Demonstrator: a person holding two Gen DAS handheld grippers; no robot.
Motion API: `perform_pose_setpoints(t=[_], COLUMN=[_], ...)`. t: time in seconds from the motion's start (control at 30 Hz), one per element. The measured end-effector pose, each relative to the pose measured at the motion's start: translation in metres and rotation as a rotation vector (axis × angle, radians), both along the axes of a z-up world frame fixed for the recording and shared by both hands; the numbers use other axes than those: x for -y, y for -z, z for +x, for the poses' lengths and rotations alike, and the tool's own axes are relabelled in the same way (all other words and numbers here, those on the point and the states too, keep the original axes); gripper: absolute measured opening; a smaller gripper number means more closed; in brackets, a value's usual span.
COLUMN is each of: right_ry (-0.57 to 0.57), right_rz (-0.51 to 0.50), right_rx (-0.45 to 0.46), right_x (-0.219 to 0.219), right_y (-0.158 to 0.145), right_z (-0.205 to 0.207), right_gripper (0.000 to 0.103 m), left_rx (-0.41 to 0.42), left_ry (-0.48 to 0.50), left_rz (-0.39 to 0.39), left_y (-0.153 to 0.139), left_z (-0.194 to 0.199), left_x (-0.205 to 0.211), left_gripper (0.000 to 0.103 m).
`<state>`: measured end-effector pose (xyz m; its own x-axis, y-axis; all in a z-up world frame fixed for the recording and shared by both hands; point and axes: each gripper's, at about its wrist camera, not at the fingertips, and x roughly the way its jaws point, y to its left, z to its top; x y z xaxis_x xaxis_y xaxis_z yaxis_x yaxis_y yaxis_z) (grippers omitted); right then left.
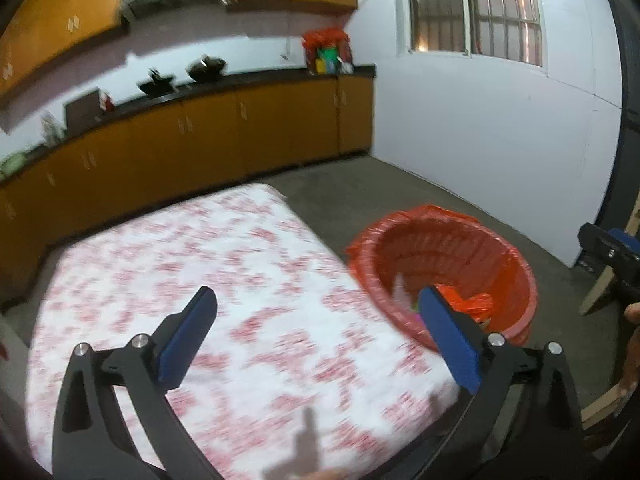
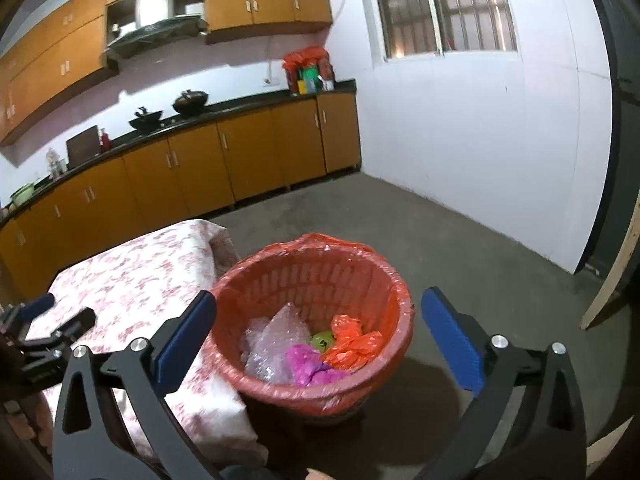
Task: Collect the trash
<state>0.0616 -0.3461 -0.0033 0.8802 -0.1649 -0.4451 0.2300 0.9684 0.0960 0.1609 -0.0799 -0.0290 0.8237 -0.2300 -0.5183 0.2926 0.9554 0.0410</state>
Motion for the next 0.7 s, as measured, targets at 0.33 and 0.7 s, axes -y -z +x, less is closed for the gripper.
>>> perform_pose_setpoints(t=[0.33, 0.7], right_ry=[-0.03, -0.067], right_rz=[-0.072, -0.106], right_rx=[0.01, 0.033], right_x=[-0.042, -0.075], right_y=[-0.002, -0.009], right_z=[-0.038, -0.064], right_gripper=[0.101, 0.101], left_rx=[0.063, 0.09], left_ry=[-0.153, -0.218], left_rz=[0.006, -0.029], left_y=[-0.014, -0.025], left_z=[-0.062, -0.111], left_x=[-0.057, -0.085], left_gripper=[0.099, 0.099])
